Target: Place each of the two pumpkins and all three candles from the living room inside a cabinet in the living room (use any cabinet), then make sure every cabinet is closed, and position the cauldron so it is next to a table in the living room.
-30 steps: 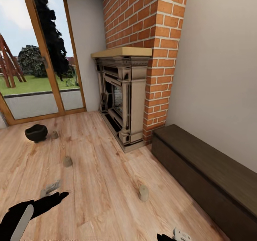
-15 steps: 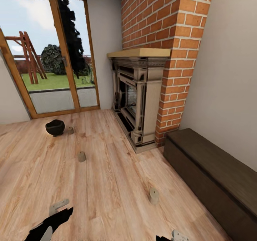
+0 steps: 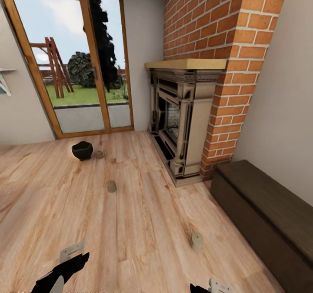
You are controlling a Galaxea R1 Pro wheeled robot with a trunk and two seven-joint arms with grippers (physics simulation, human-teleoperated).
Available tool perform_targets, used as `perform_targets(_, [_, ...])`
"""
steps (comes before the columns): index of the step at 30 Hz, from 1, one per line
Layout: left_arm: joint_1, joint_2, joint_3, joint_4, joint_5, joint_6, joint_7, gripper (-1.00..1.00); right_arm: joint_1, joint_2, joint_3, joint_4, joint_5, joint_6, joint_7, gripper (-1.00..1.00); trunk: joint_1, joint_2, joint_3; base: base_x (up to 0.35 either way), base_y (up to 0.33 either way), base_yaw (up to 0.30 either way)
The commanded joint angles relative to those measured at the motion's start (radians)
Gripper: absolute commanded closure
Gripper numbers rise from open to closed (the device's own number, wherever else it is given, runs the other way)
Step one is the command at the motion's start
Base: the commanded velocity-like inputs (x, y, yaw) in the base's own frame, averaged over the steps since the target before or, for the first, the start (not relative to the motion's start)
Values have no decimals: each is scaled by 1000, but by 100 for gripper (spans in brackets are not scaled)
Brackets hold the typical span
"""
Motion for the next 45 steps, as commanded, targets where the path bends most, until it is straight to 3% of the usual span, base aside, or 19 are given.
perform_targets(1, [0, 0, -1, -2, 11, 6, 5, -100, 0, -1, 6, -2, -8, 4, -7, -100, -4, 7, 1, 0, 0, 185])
perform_targets(18, [0, 1, -2, -2, 14, 9, 3, -100, 0, -1, 6, -4, -7, -5, 2, -100, -69, 126, 49, 0, 0, 64])
perform_targets(37, [0, 1, 0, -2, 7, 7, -7, -100, 0, -1, 7, -4, -6, -7, 3, -100, -69, 126, 49, 3, -1, 279])
perform_targets(45, [0, 1, -2, -2, 9, 7, -7, -100, 0, -1, 7, -4, -7, -9, 4, -100, -69, 126, 50, 196, -182, 31])
